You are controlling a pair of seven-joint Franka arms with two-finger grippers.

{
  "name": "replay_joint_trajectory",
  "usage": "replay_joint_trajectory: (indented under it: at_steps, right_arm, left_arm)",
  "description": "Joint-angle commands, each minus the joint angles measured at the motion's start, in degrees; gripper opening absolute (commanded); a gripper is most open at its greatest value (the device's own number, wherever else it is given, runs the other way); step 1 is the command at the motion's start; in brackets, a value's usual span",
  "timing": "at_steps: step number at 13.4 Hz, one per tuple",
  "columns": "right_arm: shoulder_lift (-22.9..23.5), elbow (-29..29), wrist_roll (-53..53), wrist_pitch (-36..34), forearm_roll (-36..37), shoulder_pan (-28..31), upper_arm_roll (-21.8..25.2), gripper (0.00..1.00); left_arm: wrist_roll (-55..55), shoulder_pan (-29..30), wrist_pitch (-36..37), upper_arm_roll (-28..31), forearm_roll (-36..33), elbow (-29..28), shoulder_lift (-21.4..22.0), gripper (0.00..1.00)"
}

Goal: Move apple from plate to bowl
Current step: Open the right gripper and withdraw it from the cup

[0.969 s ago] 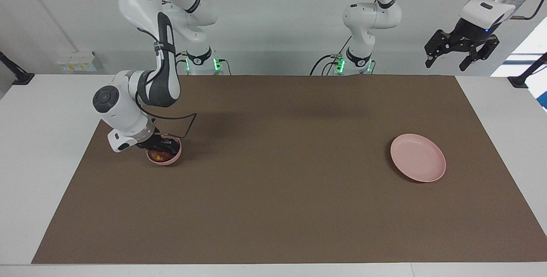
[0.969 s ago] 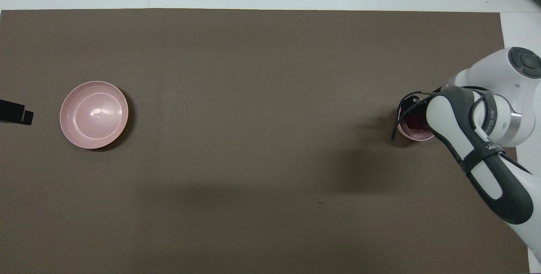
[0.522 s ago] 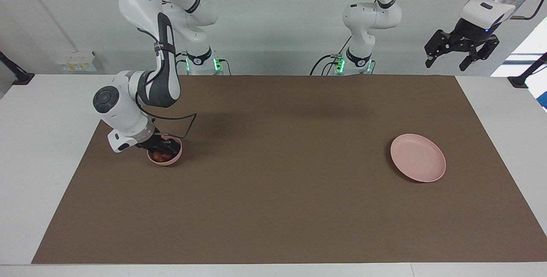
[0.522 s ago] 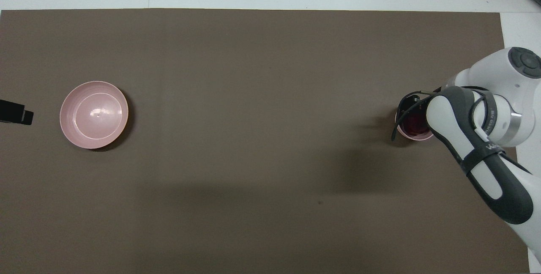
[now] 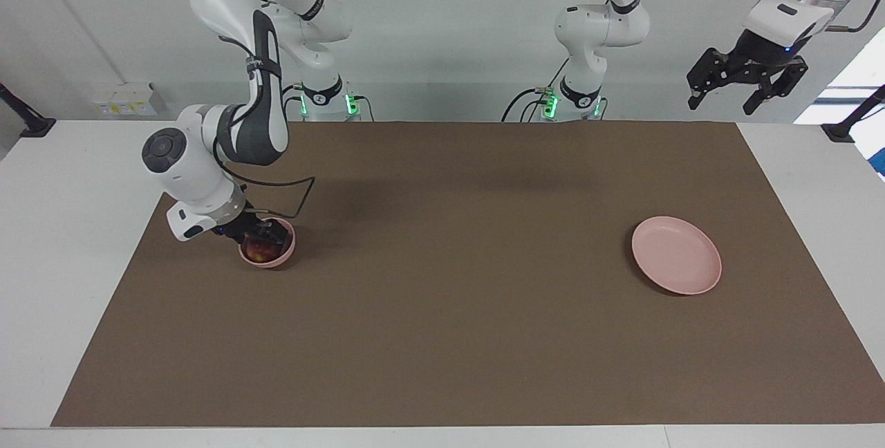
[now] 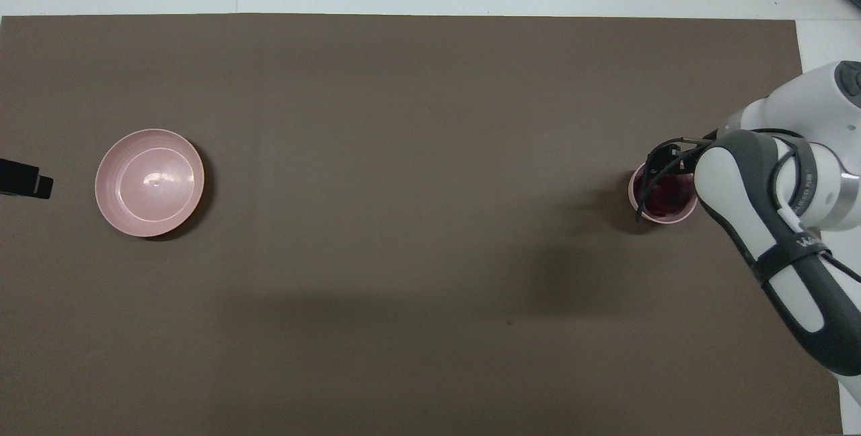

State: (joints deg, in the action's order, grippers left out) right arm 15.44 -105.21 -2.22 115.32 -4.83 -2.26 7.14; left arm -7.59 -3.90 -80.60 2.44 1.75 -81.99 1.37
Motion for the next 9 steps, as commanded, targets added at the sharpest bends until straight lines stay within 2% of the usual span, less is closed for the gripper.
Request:
replay_joint_trajectory:
  at_steps: [1,5,9]
  right_arm:
    - [-4.35,0.44,-2.61,-4.21,3.42,0.06,-0.46,1.00]
    - [-7.25,8.78,-2.62,-16.06,3.51,0.15,-0.28,1.00]
    - [-13.14,9.58,-2.62,-21.17,3.77,0.15,-0.28,1.00]
  left_arm:
    - [0.39,0.04,0.80,-0.07,-0.96,-0.28,0.74,1.00]
    - [0.39,0.04,0.80,-0.07,-0.96,-0.28,0.74,1.00]
    - [0.39,0.04,0.80,-0.07,-0.96,-0.28,0.74,1.00]
